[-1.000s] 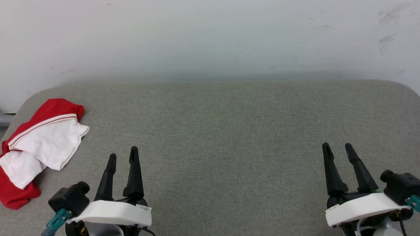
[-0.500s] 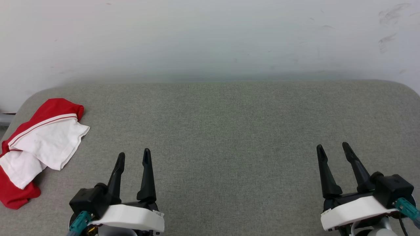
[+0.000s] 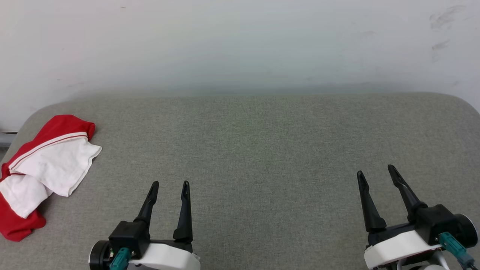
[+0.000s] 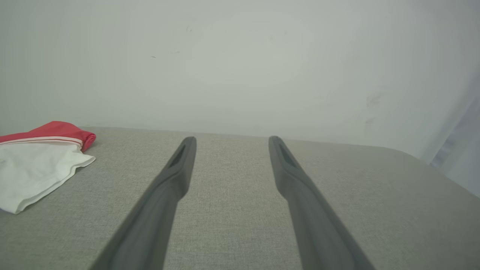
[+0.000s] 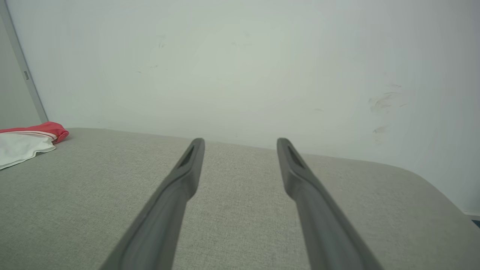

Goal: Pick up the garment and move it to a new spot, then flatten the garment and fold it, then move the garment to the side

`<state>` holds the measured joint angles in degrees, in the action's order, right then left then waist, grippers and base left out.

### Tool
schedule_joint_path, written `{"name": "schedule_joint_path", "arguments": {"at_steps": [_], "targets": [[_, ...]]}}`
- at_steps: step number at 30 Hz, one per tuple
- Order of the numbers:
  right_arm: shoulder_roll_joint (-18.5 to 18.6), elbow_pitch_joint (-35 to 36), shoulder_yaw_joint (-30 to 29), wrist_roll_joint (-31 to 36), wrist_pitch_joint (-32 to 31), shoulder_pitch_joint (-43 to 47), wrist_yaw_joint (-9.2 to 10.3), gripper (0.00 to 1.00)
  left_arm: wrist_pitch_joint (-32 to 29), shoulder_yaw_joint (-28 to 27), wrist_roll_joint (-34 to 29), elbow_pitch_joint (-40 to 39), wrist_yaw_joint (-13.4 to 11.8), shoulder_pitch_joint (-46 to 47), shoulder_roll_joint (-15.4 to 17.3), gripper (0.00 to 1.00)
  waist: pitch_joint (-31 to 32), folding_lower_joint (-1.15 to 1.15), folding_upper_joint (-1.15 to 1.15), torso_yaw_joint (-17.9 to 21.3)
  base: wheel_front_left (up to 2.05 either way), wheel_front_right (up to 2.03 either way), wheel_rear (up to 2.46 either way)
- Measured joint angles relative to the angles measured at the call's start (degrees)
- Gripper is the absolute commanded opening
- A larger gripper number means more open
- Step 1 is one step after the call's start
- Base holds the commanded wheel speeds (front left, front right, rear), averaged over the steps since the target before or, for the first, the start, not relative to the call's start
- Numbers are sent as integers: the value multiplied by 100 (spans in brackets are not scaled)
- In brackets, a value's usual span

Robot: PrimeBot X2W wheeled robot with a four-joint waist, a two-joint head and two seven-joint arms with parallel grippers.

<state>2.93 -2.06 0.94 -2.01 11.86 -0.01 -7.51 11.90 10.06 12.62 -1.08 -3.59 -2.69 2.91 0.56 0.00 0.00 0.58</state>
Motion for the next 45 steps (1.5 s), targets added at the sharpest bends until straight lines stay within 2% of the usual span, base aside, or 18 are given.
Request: {"name": "schedule_joint_path", "arguments": {"at_steps": [5, 18, 26, 32, 45], "targets": [[0, 31, -4, 157, 56, 3, 0, 100, 68, 100, -155, 79, -14, -8, 12, 100, 7, 0, 0, 4, 0, 0, 0], [1, 42, -56, 129, 222, 104, 0, 100, 200, -48, -172, 226, 308, -109, 0, 100, 34, 0, 0, 19, 0, 0, 0], [0, 36, -56, 22, 292, 124, 0, 100, 291, 59, -430, 283, 304, -147, -1, 100, 22, -1, 0, 39, 0, 0, 0], [1, -19, -71, -645, 320, 127, 0, 100, 309, -14, -259, 285, 214, -148, -1, 100, 7, -1, 0, 38, 0, 0, 0], [1, -79, 59, -632, 322, 147, 0, 100, 315, -36, -147, 411, 257, -142, -1, 100, -12, 0, 0, -109, 0, 0, 0]]}}
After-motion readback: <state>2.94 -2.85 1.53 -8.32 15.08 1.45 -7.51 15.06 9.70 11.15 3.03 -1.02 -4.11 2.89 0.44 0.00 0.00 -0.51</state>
